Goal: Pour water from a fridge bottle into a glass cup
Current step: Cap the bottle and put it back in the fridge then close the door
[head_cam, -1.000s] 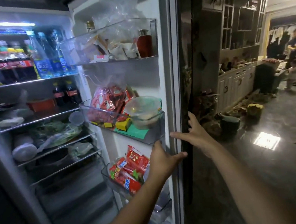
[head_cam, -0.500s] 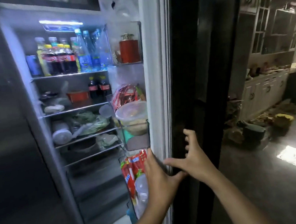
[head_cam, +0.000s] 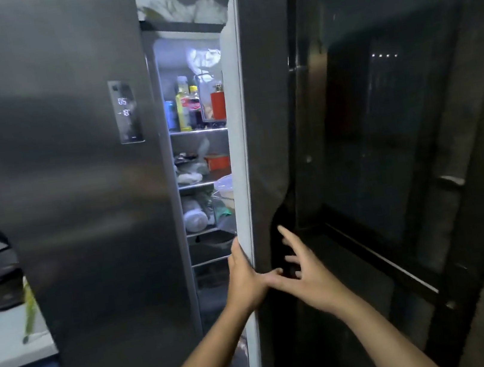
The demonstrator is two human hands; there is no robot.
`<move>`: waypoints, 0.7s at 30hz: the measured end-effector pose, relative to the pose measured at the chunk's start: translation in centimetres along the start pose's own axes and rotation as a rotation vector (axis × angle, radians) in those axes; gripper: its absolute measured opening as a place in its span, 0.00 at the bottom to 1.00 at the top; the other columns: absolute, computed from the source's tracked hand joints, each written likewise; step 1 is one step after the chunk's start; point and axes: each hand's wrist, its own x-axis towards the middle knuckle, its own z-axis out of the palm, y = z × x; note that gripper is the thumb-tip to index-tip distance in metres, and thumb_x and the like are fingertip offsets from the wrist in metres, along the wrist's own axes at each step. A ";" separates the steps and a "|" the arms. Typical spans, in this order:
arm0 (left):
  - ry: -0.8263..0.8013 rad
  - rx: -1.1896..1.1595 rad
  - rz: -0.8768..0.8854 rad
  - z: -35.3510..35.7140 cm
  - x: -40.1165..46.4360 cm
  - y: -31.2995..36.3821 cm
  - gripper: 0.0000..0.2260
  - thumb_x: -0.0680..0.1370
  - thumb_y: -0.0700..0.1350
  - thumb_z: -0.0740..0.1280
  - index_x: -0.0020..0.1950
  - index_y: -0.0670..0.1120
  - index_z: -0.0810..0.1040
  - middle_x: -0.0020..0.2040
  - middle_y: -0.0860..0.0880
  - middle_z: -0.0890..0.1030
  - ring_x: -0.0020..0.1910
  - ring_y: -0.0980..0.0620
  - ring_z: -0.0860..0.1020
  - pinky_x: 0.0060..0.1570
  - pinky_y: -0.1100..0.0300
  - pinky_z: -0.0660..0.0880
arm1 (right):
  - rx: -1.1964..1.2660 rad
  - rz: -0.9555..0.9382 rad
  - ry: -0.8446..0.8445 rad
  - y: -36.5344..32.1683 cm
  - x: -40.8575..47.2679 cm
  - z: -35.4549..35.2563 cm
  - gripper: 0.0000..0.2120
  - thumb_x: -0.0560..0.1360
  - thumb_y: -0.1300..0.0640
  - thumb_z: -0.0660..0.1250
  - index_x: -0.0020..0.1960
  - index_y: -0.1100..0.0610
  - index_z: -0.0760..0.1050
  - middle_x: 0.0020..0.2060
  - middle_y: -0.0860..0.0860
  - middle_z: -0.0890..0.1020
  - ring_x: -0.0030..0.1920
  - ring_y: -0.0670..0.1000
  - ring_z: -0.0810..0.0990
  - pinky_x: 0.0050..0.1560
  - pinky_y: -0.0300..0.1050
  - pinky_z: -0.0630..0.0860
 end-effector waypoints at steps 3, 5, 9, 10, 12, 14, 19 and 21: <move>0.058 0.057 -0.012 -2.7 1.4 -0.9 0.47 0.65 0.55 0.80 0.79 0.53 0.61 0.71 0.50 0.72 0.73 0.50 0.69 0.73 0.49 0.70 | -0.011 -0.015 0.067 -0.2 2.6 1.1 0.35 0.68 0.44 0.77 0.70 0.33 0.65 0.64 0.41 0.73 0.61 0.45 0.76 0.60 0.45 0.76; 0.227 0.090 0.012 -3.5 0.5 -0.6 0.40 0.70 0.49 0.79 0.78 0.48 0.63 0.69 0.49 0.68 0.71 0.49 0.68 0.74 0.51 0.67 | -0.016 -0.025 0.158 0.1 4.8 1.6 0.26 0.68 0.45 0.77 0.64 0.37 0.72 0.59 0.47 0.77 0.57 0.47 0.79 0.58 0.46 0.79; 0.171 0.121 0.160 -2.3 0.0 -1.4 0.37 0.74 0.49 0.77 0.77 0.51 0.62 0.67 0.57 0.64 0.70 0.56 0.67 0.73 0.58 0.68 | -0.034 -0.022 0.231 0.3 8.7 1.7 0.25 0.73 0.45 0.73 0.67 0.38 0.69 0.67 0.47 0.71 0.66 0.48 0.74 0.63 0.47 0.74; 0.108 0.109 0.148 -2.1 1.0 -1.6 0.40 0.74 0.50 0.77 0.80 0.52 0.57 0.70 0.57 0.62 0.73 0.58 0.64 0.73 0.62 0.64 | -0.036 -0.010 0.199 0.3 9.8 1.8 0.28 0.74 0.44 0.71 0.71 0.37 0.66 0.72 0.48 0.66 0.70 0.49 0.70 0.65 0.48 0.71; 0.046 0.088 0.103 -2.3 3.6 -2.2 0.47 0.75 0.50 0.76 0.83 0.53 0.48 0.76 0.55 0.60 0.74 0.63 0.58 0.72 0.65 0.60 | -0.027 0.031 0.097 0.2 11.9 2.4 0.34 0.75 0.41 0.69 0.76 0.34 0.57 0.79 0.45 0.52 0.76 0.52 0.61 0.69 0.53 0.66; 0.058 0.091 0.061 -2.8 6.3 -2.6 0.50 0.75 0.49 0.77 0.83 0.54 0.43 0.79 0.51 0.61 0.73 0.63 0.59 0.70 0.63 0.60 | -0.026 0.074 -0.004 0.3 14.1 3.2 0.36 0.75 0.39 0.67 0.76 0.31 0.51 0.80 0.44 0.42 0.79 0.55 0.53 0.72 0.58 0.62; 0.129 0.123 -0.031 -4.0 12.2 -4.8 0.55 0.72 0.47 0.79 0.83 0.57 0.40 0.75 0.48 0.65 0.72 0.57 0.66 0.67 0.63 0.65 | -0.115 0.124 -0.162 1.7 20.7 5.6 0.37 0.75 0.33 0.62 0.77 0.30 0.44 0.78 0.43 0.33 0.80 0.56 0.48 0.74 0.63 0.58; 0.135 0.127 -0.039 -4.7 14.2 -5.9 0.56 0.71 0.47 0.80 0.83 0.57 0.40 0.76 0.50 0.64 0.70 0.62 0.63 0.66 0.63 0.64 | -0.146 0.105 -0.200 2.7 22.9 6.9 0.37 0.75 0.32 0.60 0.76 0.30 0.42 0.77 0.43 0.29 0.80 0.56 0.43 0.75 0.64 0.55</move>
